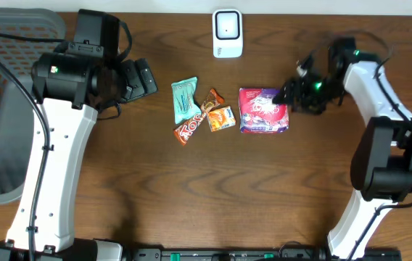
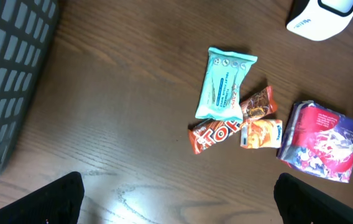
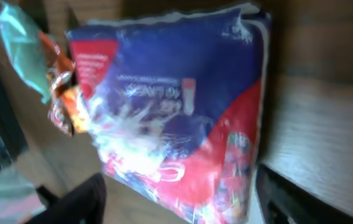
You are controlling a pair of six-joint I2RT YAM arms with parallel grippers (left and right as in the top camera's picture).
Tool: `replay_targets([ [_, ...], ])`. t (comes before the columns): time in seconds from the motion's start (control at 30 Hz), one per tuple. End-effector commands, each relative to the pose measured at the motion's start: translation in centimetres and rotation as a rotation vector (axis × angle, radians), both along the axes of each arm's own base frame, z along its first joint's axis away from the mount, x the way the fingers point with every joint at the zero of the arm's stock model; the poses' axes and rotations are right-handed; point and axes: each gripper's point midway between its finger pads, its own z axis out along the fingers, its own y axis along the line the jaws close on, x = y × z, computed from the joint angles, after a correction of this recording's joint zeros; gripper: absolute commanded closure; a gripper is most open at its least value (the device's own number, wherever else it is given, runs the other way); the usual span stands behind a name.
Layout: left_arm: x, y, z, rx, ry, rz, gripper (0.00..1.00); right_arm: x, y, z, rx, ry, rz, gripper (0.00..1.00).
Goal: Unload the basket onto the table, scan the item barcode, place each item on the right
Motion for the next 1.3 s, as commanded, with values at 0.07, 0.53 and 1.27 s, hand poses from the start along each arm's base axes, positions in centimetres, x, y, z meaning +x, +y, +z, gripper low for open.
replay_targets([
  [0.07, 0.2, 0.4, -0.2, 0.018, 0.003, 0.005, 0.02, -1.9, 1.4, -3.6, 0.083, 0.044, -0.031, 0.39],
  [0.53, 0.2, 0.4, -0.2, 0.018, 0.003, 0.005, 0.02, 2.5, 4.6, 0.3, 0.265, -0.031, -0.130, 0.99],
  [1.27, 0.2, 0.4, -0.2, 0.018, 0.003, 0.005, 0.02, 18.9, 11.8, 10.5, 0.181, -0.552, -0.535, 0.99],
])
